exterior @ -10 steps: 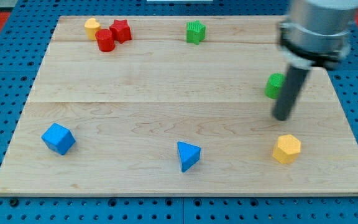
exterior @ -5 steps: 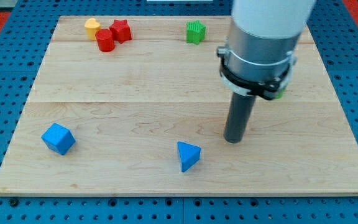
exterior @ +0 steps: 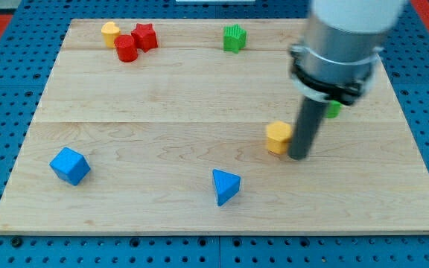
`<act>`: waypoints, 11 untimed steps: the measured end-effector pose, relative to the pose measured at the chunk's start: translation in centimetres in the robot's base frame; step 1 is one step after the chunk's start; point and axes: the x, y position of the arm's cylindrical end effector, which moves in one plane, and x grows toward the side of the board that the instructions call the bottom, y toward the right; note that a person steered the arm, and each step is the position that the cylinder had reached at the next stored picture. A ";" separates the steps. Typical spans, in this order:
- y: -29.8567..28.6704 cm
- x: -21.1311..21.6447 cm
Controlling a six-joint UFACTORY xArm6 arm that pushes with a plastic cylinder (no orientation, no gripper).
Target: Push yellow hexagon below yellow heart
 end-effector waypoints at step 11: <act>-22.1 -14.9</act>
